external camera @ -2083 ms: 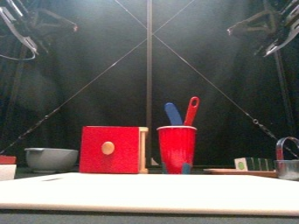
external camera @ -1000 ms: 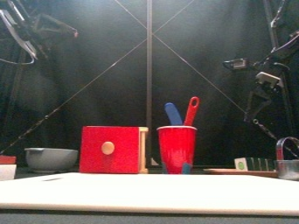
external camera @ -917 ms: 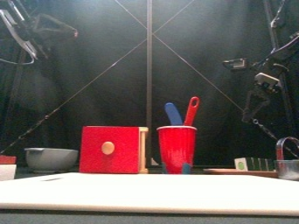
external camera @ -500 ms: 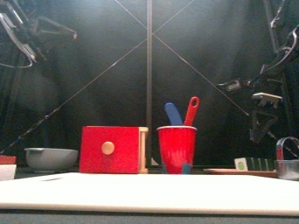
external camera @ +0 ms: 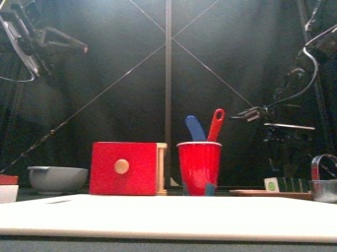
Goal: Place sushi on board then cut the sushi with the knife then place the pieces on the plate
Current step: Place the sushi on the board
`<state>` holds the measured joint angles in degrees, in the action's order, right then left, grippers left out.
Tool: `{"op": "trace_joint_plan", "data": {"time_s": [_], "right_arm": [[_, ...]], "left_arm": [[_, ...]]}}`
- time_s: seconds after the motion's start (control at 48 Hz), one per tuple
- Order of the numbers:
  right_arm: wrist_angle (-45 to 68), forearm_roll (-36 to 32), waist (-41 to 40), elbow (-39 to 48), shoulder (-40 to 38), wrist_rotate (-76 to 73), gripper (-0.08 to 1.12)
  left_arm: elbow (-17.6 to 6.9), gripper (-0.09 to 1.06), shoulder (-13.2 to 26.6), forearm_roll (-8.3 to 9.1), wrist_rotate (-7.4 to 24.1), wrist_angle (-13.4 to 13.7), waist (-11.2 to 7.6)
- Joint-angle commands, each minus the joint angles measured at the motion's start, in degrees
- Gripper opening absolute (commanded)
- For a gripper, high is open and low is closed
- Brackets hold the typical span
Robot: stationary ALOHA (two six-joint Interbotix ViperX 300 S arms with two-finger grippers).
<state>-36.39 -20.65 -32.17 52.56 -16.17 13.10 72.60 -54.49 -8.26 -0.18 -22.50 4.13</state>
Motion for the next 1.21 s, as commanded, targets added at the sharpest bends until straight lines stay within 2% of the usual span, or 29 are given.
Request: {"op": "trace_joint_plan", "data": {"time_s": [0.021, 0.208, 0.312, 0.542, 0.792, 0.896, 1.104, 1.208], "right_arm": [[1.1, -0.2, -0.8, -2.5, 2.5, 2.0, 0.94], [3.8, 0.6, -3.2, -2.6, 5.4, 5.0, 0.94], [4.6, 1.0, -4.7, -2.5, 6.3, 5.6, 0.94], [4.6, 2.1, -6.5, -1.7, 7.1, 5.7, 0.94], [5.2, 3.5, -6.7, -1.1, 6.6, 5.6, 0.92], [5.3, 4.9, -6.7, -1.5, 6.7, 5.6, 0.84], [5.1, 6.4, -6.7, -1.3, 6.5, 5.4, 0.61], [4.6, 7.1, -6.6, -1.6, 4.9, 4.6, 0.57]], "left_arm": [[-0.5, 0.06, 0.3, -1.05, -0.1, -0.6, 0.35], [0.0, 0.06, 0.3, -3.60, -0.1, -0.5, 0.35], [0.2, 0.06, 0.3, -4.39, 0.0, -0.5, 0.44], [0.2, 0.06, 0.3, -5.62, -0.1, -0.6, 0.79], [0.3, 0.06, 0.3, -5.71, -0.1, -0.6, 1.23], [0.4, 0.06, 0.3, -5.80, -0.1, -0.6, 1.58], [0.6, 0.06, 0.3, -6.42, -0.1, -0.5, 1.76], [0.6, 0.06, 0.3, -6.50, -0.1, -0.5, 1.76]]}}
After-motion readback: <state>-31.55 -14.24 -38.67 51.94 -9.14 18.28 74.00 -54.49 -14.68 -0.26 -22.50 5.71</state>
